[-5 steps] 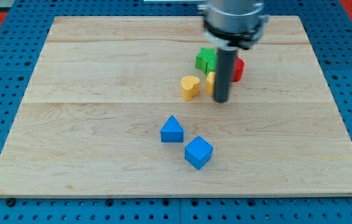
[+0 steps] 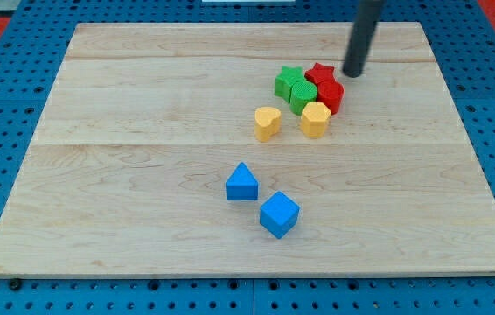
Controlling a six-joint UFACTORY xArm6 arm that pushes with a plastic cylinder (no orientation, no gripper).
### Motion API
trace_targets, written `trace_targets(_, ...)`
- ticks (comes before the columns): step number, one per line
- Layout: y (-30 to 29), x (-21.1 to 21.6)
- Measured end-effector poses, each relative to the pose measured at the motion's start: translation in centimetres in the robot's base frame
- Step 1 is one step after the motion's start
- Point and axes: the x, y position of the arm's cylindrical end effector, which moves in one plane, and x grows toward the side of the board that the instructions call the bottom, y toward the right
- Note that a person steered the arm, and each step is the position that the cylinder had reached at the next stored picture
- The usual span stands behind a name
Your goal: Push the red star into the green star
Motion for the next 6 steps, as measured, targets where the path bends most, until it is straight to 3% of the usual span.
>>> trace_targets(2, -10.3, 0.6)
trace_targets(5, -13.1, 3.7)
trace_targets(6, -13.3, 2.6)
